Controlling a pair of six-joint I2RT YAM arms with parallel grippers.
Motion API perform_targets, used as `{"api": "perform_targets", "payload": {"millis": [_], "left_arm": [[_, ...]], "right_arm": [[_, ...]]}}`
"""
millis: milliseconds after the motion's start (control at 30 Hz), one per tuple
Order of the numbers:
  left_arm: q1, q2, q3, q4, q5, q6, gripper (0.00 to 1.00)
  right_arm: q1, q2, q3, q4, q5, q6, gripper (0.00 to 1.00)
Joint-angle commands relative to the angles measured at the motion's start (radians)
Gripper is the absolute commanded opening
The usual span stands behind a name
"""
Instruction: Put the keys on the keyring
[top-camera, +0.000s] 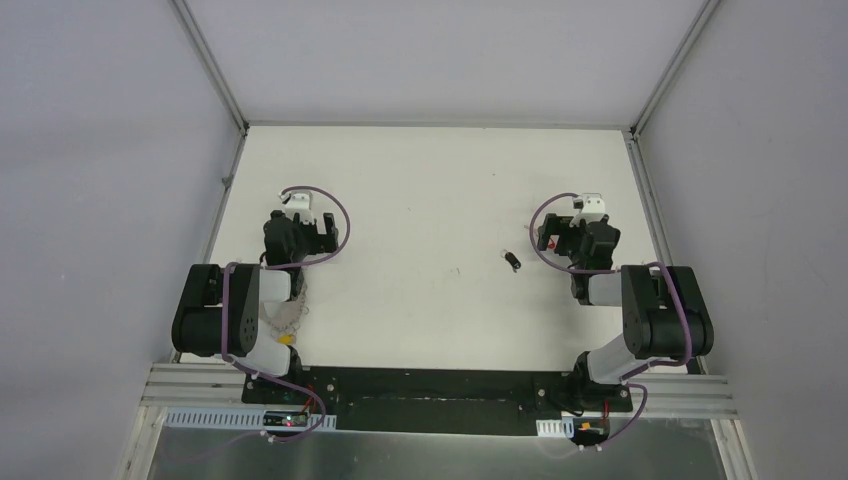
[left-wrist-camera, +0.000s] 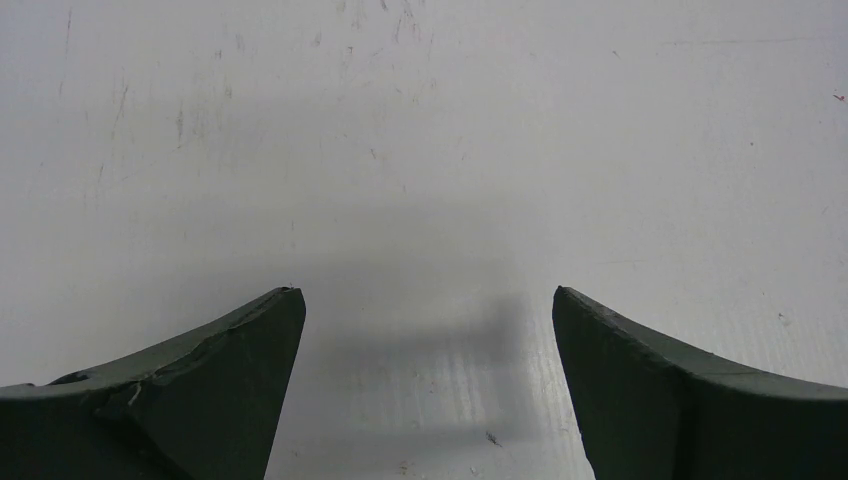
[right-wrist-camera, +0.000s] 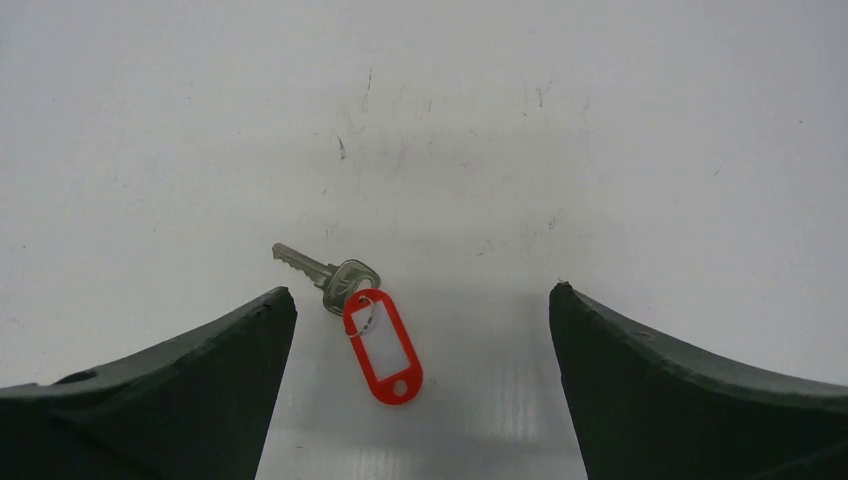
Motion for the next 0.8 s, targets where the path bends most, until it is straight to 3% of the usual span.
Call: {"api": "perform_targets", "payload": {"millis": [0,333,400,467,533,567,633,700,767], "left_arm": [[-0.009,0.000,0.028,0.018,-0.007,0.012,0.99],[-0.009,-0.003,0.039,0.004,-0.036,-0.001,0.99],[-0.009,-0.068,0.093,-0.141,-0.065,-0.014,0.99],[-0.009,-0.175,0.227,-0.493,-0.129,-0.098,0.99],[-0.008,-0.233,0.359,-0.779,-0.170,-0.188,0.99],[-0.009,-0.255,0.411,-0.920,-0.164,-0.216,0.99],[-0.009,-0.280,0.476,-1.050,-0.159,-0.267,0.99],[-0.009,-0.306,0.502,-1.143,-0.119,-0.335,0.99],[-0.009,-0.332,0.519,-1.224,-0.081,-0.411,0.99]], "right_arm": [[-0.001,-0.002,0.007,0.036,0.008,0.010,1.00],[-0.001,0.002,0.011,0.033,0.008,0.010,1.00],[-0.001,-0.002,0.008,0.032,0.010,0.011,1.00],[-0.001,-0.029,0.038,-0.027,0.056,0.028,1.00],[-0.001,-0.099,0.142,-0.261,0.138,0.056,1.00],[-0.001,-0.132,0.214,-0.471,0.199,0.102,1.00],[-0.001,-0.141,0.418,-0.800,0.376,0.355,1.00],[-0.028,-0.126,0.563,-1.086,0.357,0.438,1.00],[-0.037,-0.114,0.635,-1.212,0.251,0.462,1.00]]}}
